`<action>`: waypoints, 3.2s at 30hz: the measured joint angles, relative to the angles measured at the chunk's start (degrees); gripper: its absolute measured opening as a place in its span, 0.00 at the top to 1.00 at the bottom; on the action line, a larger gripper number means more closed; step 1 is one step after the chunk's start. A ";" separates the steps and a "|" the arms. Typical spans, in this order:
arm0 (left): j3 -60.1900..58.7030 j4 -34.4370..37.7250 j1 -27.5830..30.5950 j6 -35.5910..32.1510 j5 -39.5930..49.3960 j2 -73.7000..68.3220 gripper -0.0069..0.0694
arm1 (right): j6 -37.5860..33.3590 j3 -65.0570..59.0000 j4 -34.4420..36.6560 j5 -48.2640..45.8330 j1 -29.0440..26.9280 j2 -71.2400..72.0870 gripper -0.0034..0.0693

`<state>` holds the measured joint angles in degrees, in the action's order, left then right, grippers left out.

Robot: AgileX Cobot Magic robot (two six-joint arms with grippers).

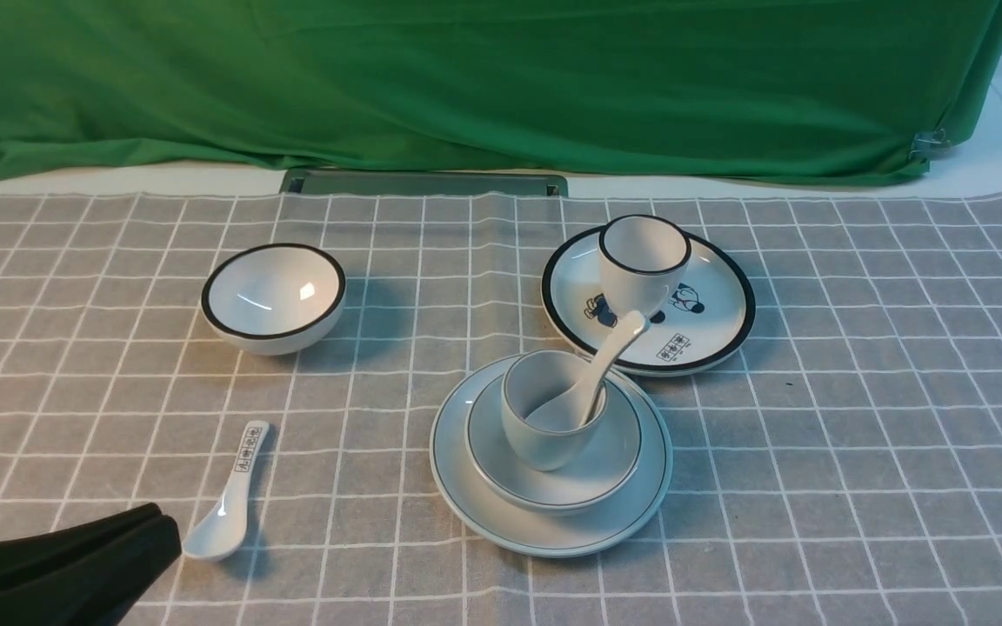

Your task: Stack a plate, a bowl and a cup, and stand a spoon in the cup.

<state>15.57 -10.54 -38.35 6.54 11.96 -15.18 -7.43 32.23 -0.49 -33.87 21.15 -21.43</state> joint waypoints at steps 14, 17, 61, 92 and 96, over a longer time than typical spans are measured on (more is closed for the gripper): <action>0.00 0.00 0.00 0.00 0.02 0.00 0.89 | -1.99 -32.57 2.59 19.73 -16.35 21.21 0.93; 0.00 0.00 0.00 0.00 0.02 0.00 0.89 | -1.13 -32.57 2.65 20.61 -16.40 21.35 0.93; -7.05 6.32 35.67 -4.88 -1.21 15.16 0.89 | -1.01 -32.57 2.69 20.87 -16.40 21.35 0.84; -15.92 28.55 41.40 -24.58 1.50 15.16 0.89 | -0.99 -32.57 2.69 20.92 -16.40 21.35 0.77; -15.92 28.50 41.40 -24.64 1.50 15.16 0.89 | -0.99 -32.57 2.69 20.92 -16.40 21.35 0.76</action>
<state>-0.35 17.96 3.05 -18.10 13.47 -0.02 -8.42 -0.34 2.20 -12.96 4.76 -0.08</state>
